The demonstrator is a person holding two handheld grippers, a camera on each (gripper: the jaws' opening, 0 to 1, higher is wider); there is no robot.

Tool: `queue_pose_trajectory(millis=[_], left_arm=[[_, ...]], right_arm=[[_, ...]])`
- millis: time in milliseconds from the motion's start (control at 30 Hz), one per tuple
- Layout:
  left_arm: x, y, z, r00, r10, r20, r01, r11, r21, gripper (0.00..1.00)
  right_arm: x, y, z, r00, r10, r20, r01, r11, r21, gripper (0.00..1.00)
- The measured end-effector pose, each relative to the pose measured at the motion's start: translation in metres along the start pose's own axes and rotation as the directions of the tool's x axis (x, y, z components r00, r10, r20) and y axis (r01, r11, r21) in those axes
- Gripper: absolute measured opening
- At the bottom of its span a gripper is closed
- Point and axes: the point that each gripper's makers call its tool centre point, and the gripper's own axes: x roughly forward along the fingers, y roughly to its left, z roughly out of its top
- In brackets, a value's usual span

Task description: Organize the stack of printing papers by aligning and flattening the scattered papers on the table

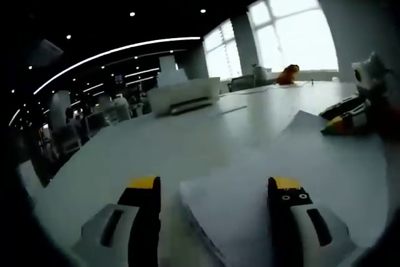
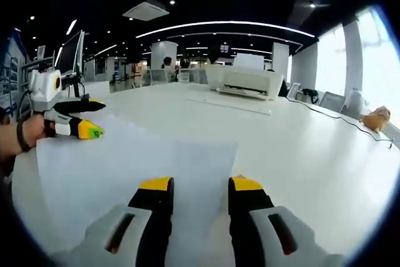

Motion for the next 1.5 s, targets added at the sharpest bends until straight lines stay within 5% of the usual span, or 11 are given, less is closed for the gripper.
queue_pose_trajectory(millis=[133,267,367,733,900,1267,1500], left_arm=[[-0.004,0.006,0.010,0.998,0.012,0.065,-0.011,1.000,-0.016,0.77],[-0.005,0.002,0.011,0.997,-0.004,0.074,0.006,1.000,-0.016,0.80],[-0.004,-0.001,0.011,0.997,-0.013,0.076,0.013,1.000,-0.006,0.96],[-0.022,0.002,0.019,0.990,-0.025,0.140,0.033,0.998,-0.050,0.97],[-0.036,0.005,0.020,0.989,-0.020,0.146,0.043,0.987,-0.155,0.97],[-0.072,0.003,0.013,0.990,-0.016,0.140,0.032,0.993,-0.114,0.97],[-0.084,0.002,0.006,0.994,-0.004,0.111,0.014,0.996,-0.087,0.97]], right_arm=[[-0.002,-0.003,0.002,1.000,0.014,0.015,-0.015,0.998,0.055,0.47],[-0.005,-0.004,0.008,0.998,0.015,0.054,-0.019,0.997,0.079,0.50],[-0.006,-0.007,0.012,0.997,0.001,0.079,-0.007,0.997,0.081,0.61],[-0.013,-0.003,0.023,0.987,0.042,0.154,-0.055,0.995,0.084,0.90],[-0.024,-0.005,0.018,0.987,0.060,0.146,-0.072,0.994,0.083,0.90],[-0.066,0.010,0.015,0.961,0.190,0.201,-0.226,0.959,0.173,0.90],[-0.088,0.011,0.007,0.964,0.185,0.191,-0.218,0.962,0.164,0.90]])
